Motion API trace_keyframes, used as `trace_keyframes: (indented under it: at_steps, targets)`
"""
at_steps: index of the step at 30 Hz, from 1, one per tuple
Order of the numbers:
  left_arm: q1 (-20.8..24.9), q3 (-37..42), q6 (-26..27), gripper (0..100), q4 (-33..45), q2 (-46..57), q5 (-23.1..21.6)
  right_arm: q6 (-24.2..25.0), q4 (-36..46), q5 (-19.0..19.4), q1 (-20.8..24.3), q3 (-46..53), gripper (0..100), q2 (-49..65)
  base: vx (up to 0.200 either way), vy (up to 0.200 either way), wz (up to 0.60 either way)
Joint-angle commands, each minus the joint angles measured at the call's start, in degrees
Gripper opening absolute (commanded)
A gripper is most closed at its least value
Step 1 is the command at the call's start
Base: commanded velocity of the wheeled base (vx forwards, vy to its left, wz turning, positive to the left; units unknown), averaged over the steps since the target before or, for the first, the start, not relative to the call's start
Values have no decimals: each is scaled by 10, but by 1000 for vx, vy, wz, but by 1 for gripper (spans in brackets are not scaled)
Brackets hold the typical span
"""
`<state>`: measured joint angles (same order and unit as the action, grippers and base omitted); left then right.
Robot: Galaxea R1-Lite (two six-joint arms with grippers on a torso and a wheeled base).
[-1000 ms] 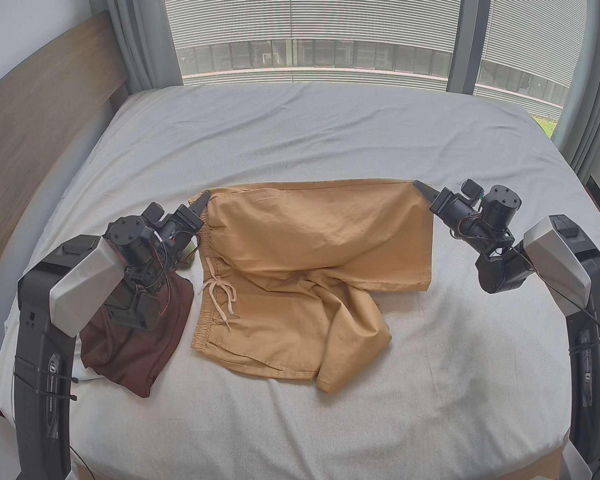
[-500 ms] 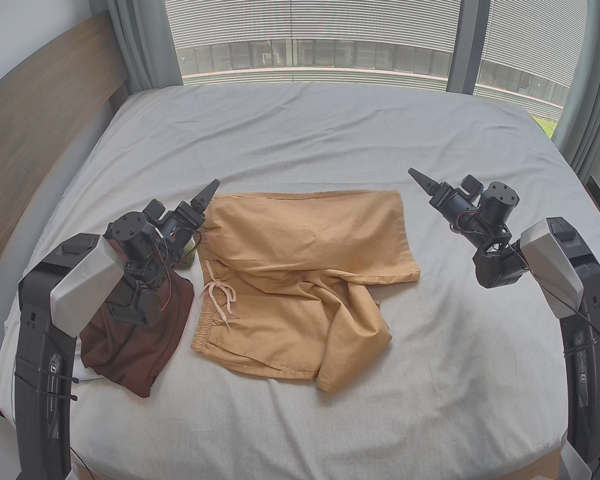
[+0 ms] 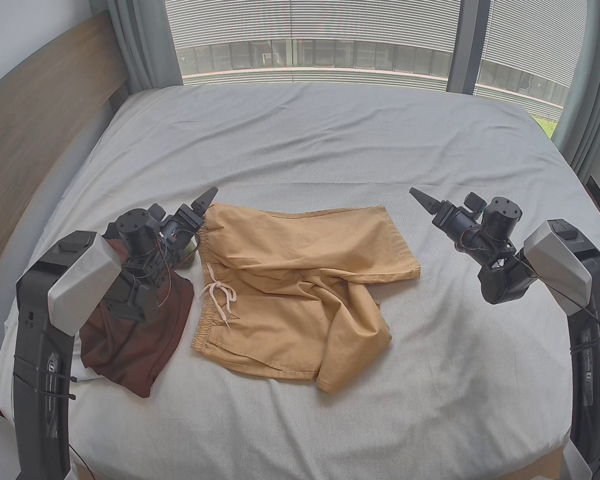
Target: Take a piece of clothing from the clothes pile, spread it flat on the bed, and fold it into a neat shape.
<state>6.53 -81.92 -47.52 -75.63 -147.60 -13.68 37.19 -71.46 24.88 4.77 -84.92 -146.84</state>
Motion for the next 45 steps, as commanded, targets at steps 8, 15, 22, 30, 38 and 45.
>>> trace_keyframes:
  at_steps: [8, 15, 22, 30, 38, 45]
  targets:
    - [-34, 135, 48, 100, 13, 99, 15, -60, -62, 0, 41, 276, 100, 114, 0, 0, 0]
    - [-27, 295, 82, 100, -73, 159, -19, -61, -56, 0, 69, 390, 100, 143, 0, 0, 0]
    - [-6, 357, 113, 100, -128, 159, -67, -60, -56, 0, 77, 425, 100, 101, 0, 0, 0]
    - [5, 362, 116, 100, -128, 153, -69, -57, -11, 1, 87, 439, 100, 90, 0, 0, 0]
    - [13, 362, 117, 100, -128, 145, -69, -19, -11, 0, 104, 435, 100, 73, 0, 0, 0]
    - [16, 362, 117, 100, -128, 146, -69, 39, -11, 1, 124, 424, 100, 57, 0, 0, 0]
